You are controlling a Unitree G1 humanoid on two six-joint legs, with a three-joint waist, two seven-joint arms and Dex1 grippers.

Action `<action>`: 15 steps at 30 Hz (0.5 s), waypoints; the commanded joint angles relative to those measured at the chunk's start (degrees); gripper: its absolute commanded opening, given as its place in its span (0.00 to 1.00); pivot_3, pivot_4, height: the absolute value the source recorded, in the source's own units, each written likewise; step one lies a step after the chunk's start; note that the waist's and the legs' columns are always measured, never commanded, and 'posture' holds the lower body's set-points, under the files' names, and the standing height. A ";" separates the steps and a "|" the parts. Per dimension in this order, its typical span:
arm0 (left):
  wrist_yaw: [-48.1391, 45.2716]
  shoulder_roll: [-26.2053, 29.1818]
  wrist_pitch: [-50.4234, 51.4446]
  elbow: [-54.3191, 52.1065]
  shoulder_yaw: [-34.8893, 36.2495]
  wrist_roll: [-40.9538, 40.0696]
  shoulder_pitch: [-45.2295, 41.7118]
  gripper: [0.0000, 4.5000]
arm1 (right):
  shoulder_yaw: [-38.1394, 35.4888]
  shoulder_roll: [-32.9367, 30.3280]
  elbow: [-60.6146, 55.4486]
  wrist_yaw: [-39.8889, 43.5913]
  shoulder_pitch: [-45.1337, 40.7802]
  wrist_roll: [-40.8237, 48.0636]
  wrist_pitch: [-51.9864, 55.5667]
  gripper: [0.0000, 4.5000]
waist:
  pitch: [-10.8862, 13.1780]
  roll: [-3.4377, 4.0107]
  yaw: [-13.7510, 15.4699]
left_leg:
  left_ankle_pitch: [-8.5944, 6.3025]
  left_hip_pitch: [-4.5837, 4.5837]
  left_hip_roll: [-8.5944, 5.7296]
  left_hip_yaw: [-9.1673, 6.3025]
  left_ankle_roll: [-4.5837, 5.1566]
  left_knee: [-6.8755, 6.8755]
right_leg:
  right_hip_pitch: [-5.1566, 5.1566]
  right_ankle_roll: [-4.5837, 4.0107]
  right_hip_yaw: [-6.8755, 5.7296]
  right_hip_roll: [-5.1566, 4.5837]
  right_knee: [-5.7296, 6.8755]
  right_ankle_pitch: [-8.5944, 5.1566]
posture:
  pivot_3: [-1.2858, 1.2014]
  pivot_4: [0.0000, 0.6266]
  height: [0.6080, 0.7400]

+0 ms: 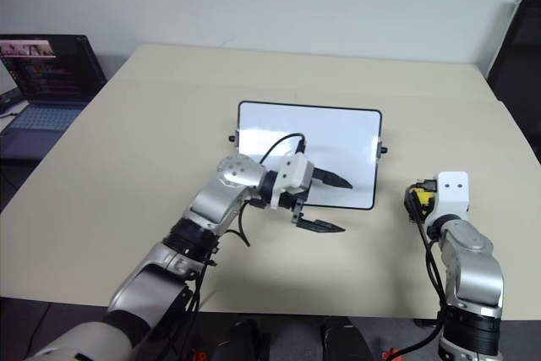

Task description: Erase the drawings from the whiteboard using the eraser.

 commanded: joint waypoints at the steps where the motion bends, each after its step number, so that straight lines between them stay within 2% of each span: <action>1: 1.60 -0.17 0.32 -1.15 0.34 0.90 -1.22 1.00 | -1.55 -2.35 -5.09 0.47 0.02 2.25 -0.76 0.99 | 0.03 0.05 0.02 | 0.00 0.00 0.00 0.00 0.00 0.00 | 0.00 0.00 0.00 0.00 0.00 0.00 | 0.52 0.24 1.00; 4: 4.39 2.75 1.97 -2.89 3.52 0.78 0.44 1.00 | -2.54 -3.89 -13.95 2.25 2.57 5.36 0.62 0.99 | 0.08 0.20 0.03 | 0.00 -0.01 -0.01 -0.01 0.00 0.00 | -0.01 0.01 0.01 0.00 0.00 0.00 | 0.52 0.24 1.00; 8: 11.39 8.38 8.42 -11.90 10.26 -1.51 9.00 1.00 | -1.93 -3.27 -26.42 5.31 11.26 10.61 1.15 0.99 | -0.01 0.35 -0.25 | -0.01 0.05 0.05 -0.08 0.01 -0.11 | -0.01 -0.04 -0.01 0.07 0.03 -0.05 | 0.52 0.24 1.00; 12: 19.55 12.28 19.43 -29.09 18.05 -5.93 24.11 1.00 | 2.97 2.30 -29.48 4.02 20.78 10.49 -9.52 0.99 | -0.02 0.37 0.02 | -0.01 0.06 0.10 -0.10 0.00 -0.23 | 0.00 -0.12 -0.07 0.06 0.04 -0.19 | 0.52 0.24 1.00; 15: 30.67 9.92 23.56 -38.50 24.75 -6.46 33.98 1.00 | 6.05 5.88 -25.53 2.57 26.28 7.66 -21.69 0.99 | -0.02 0.32 0.55 | -0.02 0.02 0.05 -0.09 -0.02 -0.13 | 0.04 -0.11 -0.15 -0.05 0.03 -0.20 | 0.52 0.24 1.00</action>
